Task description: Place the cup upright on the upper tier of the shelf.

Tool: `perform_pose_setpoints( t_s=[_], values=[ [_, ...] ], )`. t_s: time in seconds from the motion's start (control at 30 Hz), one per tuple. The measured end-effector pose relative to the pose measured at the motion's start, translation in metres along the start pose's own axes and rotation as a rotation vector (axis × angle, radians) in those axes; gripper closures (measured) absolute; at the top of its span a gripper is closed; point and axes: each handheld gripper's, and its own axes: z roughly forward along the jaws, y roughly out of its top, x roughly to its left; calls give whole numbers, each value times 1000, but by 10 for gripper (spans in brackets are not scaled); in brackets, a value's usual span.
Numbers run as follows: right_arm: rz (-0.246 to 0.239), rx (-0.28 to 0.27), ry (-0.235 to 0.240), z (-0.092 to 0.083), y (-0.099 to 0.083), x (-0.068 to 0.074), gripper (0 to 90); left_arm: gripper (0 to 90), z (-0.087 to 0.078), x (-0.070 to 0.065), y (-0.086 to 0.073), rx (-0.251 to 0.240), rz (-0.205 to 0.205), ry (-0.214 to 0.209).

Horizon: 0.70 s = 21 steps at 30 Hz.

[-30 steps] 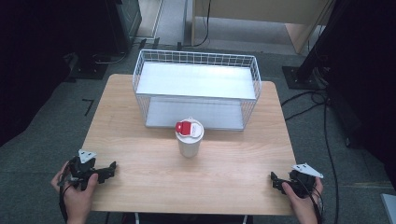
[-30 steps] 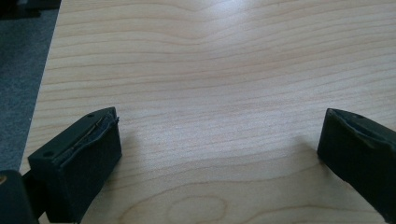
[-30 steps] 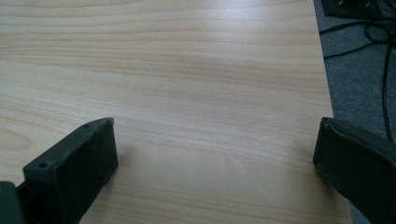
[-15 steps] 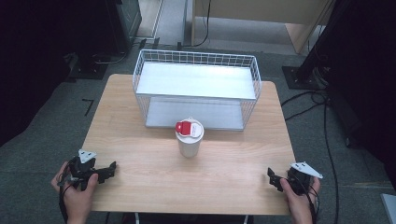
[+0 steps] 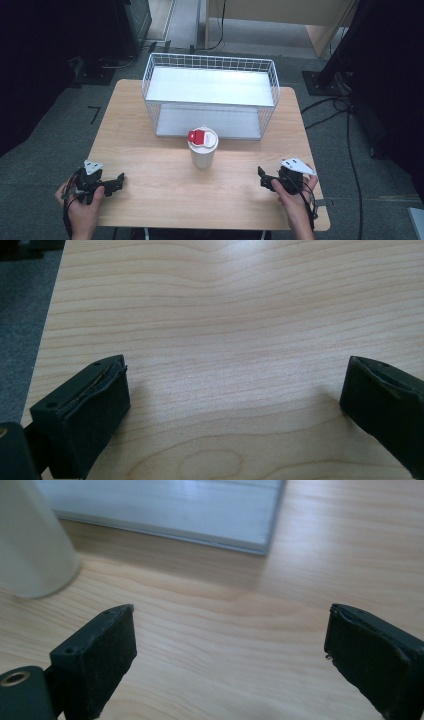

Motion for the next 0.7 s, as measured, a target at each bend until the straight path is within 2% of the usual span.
perform_pose_setpoints(
  t_s=[0.1,0.3,0.43,0.47,0.57,0.6,0.7],
  values=[
    [-23,-13,27,5,10,14,64,0,0,0,0,0,0,0],
    [-34,-38,68,15,25,35,64,0,0,0,0,2,2,0],
    [-47,-44,87,19,29,46,64,0,0,0,0,0,-1,0],
    [-53,-49,106,23,32,53,64,0,0,0,0,1,0,0],
    [-67,-52,129,27,34,65,64,0,0,0,0,0,1,0],
    [-67,-52,129,27,34,65,64,0,0,0,0,1,0,0],
    [-77,-66,168,33,38,81,64,0,0,0,0,1,0,1]
  ],
)
